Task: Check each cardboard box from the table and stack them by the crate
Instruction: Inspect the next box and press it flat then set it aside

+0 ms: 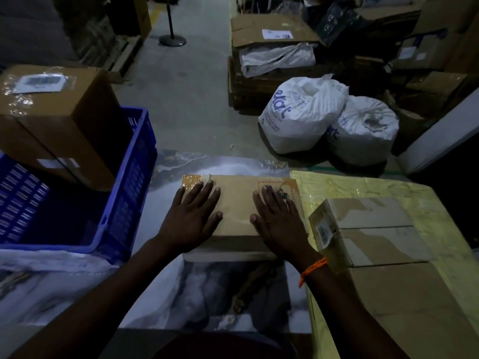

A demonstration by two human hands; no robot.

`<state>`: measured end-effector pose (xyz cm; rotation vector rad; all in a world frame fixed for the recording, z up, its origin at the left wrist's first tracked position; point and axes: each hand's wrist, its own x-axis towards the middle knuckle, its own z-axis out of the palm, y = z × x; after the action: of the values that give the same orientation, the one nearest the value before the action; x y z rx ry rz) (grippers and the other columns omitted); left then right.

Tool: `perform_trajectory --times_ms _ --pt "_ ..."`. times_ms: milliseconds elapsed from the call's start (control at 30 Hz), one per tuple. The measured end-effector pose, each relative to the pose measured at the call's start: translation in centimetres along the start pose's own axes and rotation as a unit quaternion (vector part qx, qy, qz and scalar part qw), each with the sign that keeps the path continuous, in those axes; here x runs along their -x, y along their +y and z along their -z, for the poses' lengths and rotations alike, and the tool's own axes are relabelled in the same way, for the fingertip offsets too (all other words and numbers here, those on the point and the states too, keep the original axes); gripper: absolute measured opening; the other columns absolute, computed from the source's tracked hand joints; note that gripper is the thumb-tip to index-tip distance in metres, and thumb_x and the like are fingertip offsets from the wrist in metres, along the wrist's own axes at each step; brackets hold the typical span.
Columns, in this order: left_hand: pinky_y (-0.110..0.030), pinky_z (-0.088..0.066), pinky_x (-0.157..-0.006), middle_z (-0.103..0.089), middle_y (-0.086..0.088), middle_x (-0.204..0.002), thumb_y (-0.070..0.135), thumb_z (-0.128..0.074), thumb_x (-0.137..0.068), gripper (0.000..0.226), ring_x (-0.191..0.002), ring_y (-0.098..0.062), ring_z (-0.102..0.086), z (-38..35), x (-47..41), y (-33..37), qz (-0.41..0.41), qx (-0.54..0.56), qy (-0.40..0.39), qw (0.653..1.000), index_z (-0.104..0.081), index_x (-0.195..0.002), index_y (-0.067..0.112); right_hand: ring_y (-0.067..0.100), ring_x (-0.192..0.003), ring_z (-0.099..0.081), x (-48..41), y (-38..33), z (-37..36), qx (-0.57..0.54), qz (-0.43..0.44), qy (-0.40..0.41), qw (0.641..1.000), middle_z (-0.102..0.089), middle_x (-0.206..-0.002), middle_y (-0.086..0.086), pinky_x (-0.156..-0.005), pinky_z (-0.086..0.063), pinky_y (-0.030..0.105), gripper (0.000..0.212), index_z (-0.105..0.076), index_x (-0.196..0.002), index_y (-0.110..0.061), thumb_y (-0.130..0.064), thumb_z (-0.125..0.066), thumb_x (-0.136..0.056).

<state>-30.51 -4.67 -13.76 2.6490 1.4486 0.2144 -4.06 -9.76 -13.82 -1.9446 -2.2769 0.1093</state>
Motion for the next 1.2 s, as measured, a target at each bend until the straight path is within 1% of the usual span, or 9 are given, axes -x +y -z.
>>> perform_trajectory --times_ms 200,300,467,567,700,867,1000,1100,1200 --pt "-0.055 -0.014 -0.123 -0.022 -0.005 -0.167 0.060 -0.013 -0.103 0.071 -0.156 -0.026 -0.017 -0.3 -0.2 0.1 0.005 0.010 0.009 1.000 -0.031 -0.159 0.020 0.024 -0.157 -0.014 -0.4 0.6 -0.7 0.003 0.000 -0.006 1.000 -0.014 -0.170 0.003 -0.123 0.004 0.040 0.066 -0.025 -0.162 -0.027 -0.058 -0.019 -0.104" --pt "-0.051 -0.009 -0.125 -0.018 -0.004 -0.169 0.065 -0.012 -0.100 0.075 -0.157 -0.026 -0.010 -0.3 -0.2 0.3 0.025 0.036 0.009 0.999 -0.029 -0.160 0.022 0.024 -0.158 -0.012 -0.5 0.5 -0.6 -0.002 0.002 -0.011 1.000 -0.011 -0.171 0.003 -0.125 -0.005 0.048 0.073 -0.023 -0.163 -0.026 -0.065 -0.012 -0.102" --pt "-0.051 -0.017 -0.123 -0.004 -0.015 -0.170 0.075 -0.036 -0.094 0.094 -0.156 -0.034 -0.003 -0.4 -0.7 0.1 0.160 0.156 0.023 0.974 -0.014 -0.162 0.014 0.033 -0.155 -0.019 -1.5 1.7 0.5 -0.108 -0.250 0.050 0.961 -0.017 -0.170 0.011 -0.121 -0.017 0.057 0.088 -0.021 -0.162 -0.019 -0.071 -0.040 -0.094" --pt "-0.047 -0.039 -0.112 -0.035 -0.011 -0.160 0.068 -0.062 -0.085 0.098 -0.143 -0.035 -0.039 0.8 -1.9 -0.5 0.271 0.311 0.021 0.911 -0.018 -0.159 0.021 0.039 -0.131 -0.054 -3.4 3.4 2.3 -0.263 -0.331 0.045 0.905 -0.056 -0.143 0.021 -0.103 -0.044 0.044 0.067 -0.049 -0.144 -0.008 -0.049 -0.067 -0.094" --pt "-0.042 -0.049 -0.100 -0.060 0.003 -0.126 0.057 -0.075 -0.078 0.081 -0.121 -0.028 -0.059 1.9 -2.7 -1.3 0.263 0.357 0.057 0.894 -0.043 -0.143 0.020 0.033 -0.107 -0.066 -4.4 4.1 3.1 -0.344 -0.336 0.058 0.875 -0.071 -0.116 0.010 -0.090 -0.052 0.039 0.046 -0.063 -0.123 -0.014 -0.043 -0.073 -0.089" --pt "-0.037 -0.050 -0.095 -0.057 0.003 -0.127 0.044 -0.085 -0.068 0.089 -0.116 -0.017 -0.056 2.9 -3.4 -1.2 0.266 0.428 0.137 0.853 -0.043 -0.142 0.017 0.024 -0.105 -0.064 -4.0 4.2 3.8 -0.375 -0.346 0.155 0.846 -0.069 -0.117 0.002 -0.090 -0.052 0.039 0.051 -0.060 -0.127 -0.016 -0.037 -0.078 -0.084" --pt "-0.022 -0.048 -0.089 -0.052 0.005 -0.128 0.036 -0.078 -0.088 0.062 -0.117 -0.012 -0.053 3.1 -2.7 -0.7 0.272 0.455 0.224 0.818 -0.046 -0.136 0.013 0.019 -0.107 -0.061 -2.2 3.6 4.1 -0.435 -0.352 0.231 0.796 -0.065 -0.116 -0.001 -0.086 -0.047 0.031 0.044 -0.061 -0.120 -0.014 -0.039 -0.078 -0.088" --pt "-0.016 -0.048 -0.082 -0.053 0.007 -0.129 0.040 -0.072 -0.093 0.058 -0.111 -0.009 -0.057 2.0 -1.2 -0.2 0.269 0.441 0.217 0.828 -0.049 -0.139 0.015 0.016 -0.101 -0.062 -0.7 2.9 3.1 -0.450 -0.361 0.241 0.781 -0.065 -0.111 -0.001 -0.078 -0.047 0.028 0.050 -0.061 -0.120 -0.012 -0.046 -0.078 -0.088" --pt "-0.031 -0.054 -0.087 -0.055 -0.001 -0.132 0.044 -0.071 -0.093 0.061 -0.103 -0.012 -0.060 0.1 0.9 0.0 0.275 0.414 0.179 0.849 -0.052 -0.143 0.015 0.015 -0.099 -0.058 1.1 2.3 1.4 -0.441 -0.376 0.223 0.784 -0.059 -0.102 -0.007 -0.080 -0.046 0.029 0.054 -0.060 -0.126 -0.011 -0.044 -0.078 -0.088"
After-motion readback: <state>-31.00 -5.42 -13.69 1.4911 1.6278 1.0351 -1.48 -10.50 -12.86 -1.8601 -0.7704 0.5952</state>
